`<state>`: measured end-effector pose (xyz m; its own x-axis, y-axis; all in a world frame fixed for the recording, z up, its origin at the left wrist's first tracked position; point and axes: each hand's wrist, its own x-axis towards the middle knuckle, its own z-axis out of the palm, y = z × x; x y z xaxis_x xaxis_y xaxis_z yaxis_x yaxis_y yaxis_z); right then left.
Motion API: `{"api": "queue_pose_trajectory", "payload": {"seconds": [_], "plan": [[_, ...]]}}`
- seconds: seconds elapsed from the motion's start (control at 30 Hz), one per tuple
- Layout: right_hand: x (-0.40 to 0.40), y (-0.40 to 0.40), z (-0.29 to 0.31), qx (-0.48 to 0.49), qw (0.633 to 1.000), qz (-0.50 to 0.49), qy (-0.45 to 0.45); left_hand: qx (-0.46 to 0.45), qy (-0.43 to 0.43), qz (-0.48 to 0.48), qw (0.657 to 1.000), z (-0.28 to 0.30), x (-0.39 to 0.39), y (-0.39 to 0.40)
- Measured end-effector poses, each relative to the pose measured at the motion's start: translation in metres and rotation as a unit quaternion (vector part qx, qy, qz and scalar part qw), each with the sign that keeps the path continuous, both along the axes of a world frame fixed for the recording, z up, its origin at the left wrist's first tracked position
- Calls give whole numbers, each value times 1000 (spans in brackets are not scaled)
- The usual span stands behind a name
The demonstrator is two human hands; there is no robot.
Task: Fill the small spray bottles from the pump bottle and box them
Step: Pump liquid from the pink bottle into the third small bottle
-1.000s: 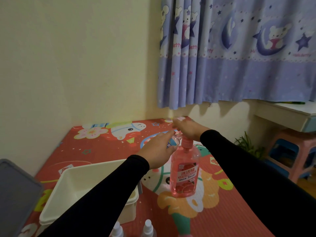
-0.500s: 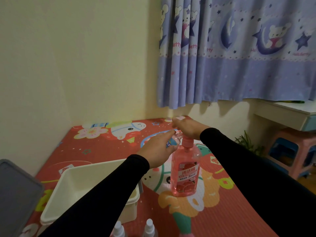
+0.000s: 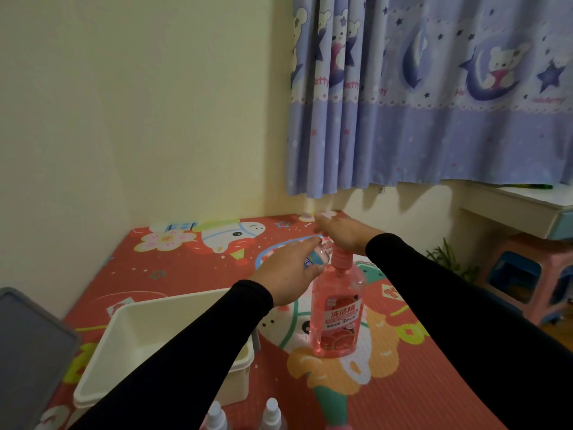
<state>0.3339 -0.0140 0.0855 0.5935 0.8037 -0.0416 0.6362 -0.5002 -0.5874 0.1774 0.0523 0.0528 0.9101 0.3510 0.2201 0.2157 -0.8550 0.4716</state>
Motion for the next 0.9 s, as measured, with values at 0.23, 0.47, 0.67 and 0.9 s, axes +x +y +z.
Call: {"api": "queue_pose_trajectory", "payload": {"seconds": [0.23,0.47,0.67,0.9], "plan": [[7,2,9,-2,999,-5,-41,16,-2,-15,1000,13,-1,1],[9,5,-1,15,1000,4,2,15,-5,-9,1000,4,2,1],[8,4,3,-3,1000,0,-7,22,19,-7,1000,7,1,2],[14,5,6,10,999,-24,-24,28,-3,-14,1000,10,1,3]]}}
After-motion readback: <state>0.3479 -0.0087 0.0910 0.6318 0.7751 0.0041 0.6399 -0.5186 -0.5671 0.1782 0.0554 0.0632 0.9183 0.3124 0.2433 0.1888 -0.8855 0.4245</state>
